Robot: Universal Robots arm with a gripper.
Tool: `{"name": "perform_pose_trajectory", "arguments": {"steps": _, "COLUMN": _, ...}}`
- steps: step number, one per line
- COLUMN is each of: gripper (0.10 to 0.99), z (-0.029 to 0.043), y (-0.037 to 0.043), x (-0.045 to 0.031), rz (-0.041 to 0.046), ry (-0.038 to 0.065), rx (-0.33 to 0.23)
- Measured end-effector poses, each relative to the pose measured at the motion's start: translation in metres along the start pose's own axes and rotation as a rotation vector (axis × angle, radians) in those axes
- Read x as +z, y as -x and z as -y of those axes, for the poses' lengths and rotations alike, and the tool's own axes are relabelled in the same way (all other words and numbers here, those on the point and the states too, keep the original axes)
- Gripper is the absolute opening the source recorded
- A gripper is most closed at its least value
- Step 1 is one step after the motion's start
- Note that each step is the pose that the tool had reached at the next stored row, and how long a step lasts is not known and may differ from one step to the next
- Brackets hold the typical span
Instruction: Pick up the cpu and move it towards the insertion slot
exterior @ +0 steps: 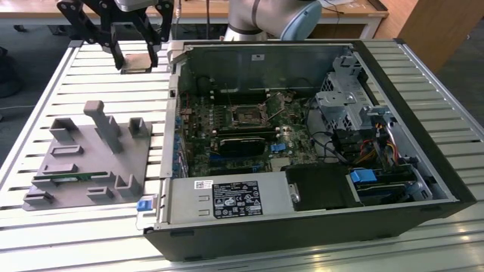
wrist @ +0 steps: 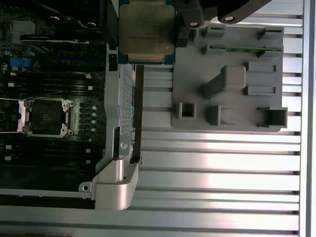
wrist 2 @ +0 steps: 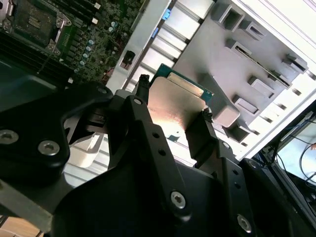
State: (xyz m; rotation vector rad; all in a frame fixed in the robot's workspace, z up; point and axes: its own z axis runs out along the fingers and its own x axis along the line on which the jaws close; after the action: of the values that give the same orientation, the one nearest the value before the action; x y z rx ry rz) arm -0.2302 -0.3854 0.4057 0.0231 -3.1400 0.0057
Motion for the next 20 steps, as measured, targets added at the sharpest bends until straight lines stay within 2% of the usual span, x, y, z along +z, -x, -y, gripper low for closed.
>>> {"name": "perform_pose_trajectory", "arguments": {"steps": 20, "gripper": 0.545, "z": -0.0038, "y": 0.0247, "x": -0.0001, "rz": -0.0001, "ry": 0.000, "rx": 0.000}}
